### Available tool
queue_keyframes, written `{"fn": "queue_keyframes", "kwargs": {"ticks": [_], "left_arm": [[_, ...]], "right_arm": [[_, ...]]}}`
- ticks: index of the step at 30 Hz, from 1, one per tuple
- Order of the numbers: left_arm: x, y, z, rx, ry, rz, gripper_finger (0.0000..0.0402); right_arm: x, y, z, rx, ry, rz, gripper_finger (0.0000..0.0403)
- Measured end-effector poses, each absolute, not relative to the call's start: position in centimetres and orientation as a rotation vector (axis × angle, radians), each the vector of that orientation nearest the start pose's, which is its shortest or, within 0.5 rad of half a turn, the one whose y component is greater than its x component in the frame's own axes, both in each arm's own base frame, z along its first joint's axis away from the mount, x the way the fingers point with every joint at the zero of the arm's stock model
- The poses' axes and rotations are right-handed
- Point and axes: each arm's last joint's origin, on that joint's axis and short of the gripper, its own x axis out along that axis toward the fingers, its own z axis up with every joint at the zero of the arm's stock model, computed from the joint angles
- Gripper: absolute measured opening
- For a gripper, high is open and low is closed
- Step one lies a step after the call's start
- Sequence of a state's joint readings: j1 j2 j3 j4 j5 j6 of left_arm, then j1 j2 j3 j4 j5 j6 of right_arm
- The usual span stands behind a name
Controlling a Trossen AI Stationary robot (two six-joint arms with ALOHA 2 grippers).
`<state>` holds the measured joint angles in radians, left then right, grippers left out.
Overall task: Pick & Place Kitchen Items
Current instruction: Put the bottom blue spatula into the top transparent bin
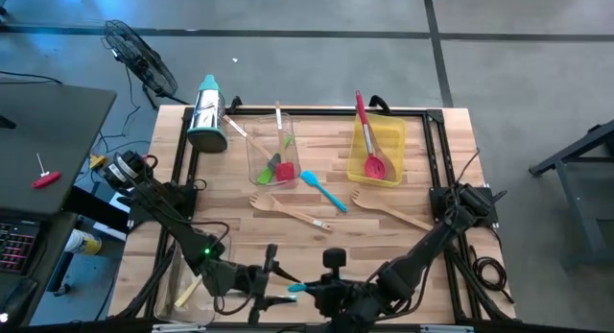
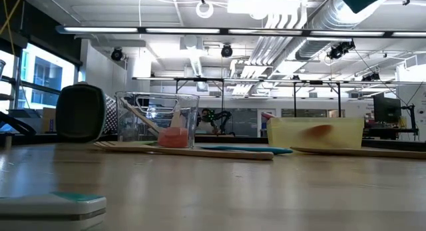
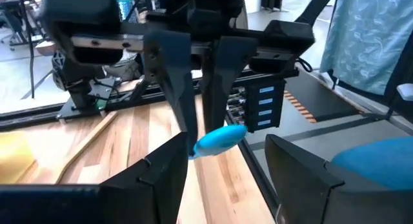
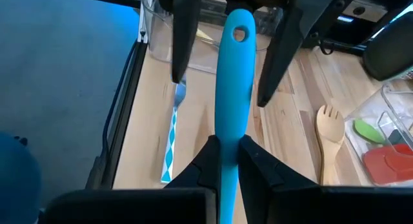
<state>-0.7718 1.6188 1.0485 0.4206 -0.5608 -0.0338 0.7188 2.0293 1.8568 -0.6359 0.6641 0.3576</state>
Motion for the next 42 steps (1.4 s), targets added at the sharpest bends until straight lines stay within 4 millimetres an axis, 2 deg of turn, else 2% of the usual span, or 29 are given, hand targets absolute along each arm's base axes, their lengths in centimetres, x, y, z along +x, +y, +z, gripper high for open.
{"fn": "queue_keyframes", "kwargs": {"ticks": [14,18,23,36,39,42], "left_arm": [[28.3,-22.9,27.3,0.044,0.112,-0.206,0.019],[28.3,-22.9,27.3,0.046,0.112,-0.211,0.015],[28.3,-23.0,27.2,0.084,0.109,-0.218,0.005],[27.9,-22.9,27.5,0.1,0.118,-0.21,0.0043],[27.0,-22.3,28.7,0.085,0.12,-0.162,0.0043],[26.1,-21.4,29.6,0.082,0.157,-0.111,0.0043]], "right_arm": [[35.7,28.1,29.4,-0.169,0.606,-0.021,0.0019],[35.7,28.1,29.4,-0.168,0.605,-0.019,0.0019],[35.7,28.1,29.4,-0.161,0.61,-0.012,0.0023],[35.9,28.0,29.4,-0.053,0.605,-0.032,0.0209],[35.7,28.2,29.4,-0.064,0.6,-0.035,0.0237],[35.7,28.3,29.5,-0.06,0.587,-0.063,0.0248]]}}
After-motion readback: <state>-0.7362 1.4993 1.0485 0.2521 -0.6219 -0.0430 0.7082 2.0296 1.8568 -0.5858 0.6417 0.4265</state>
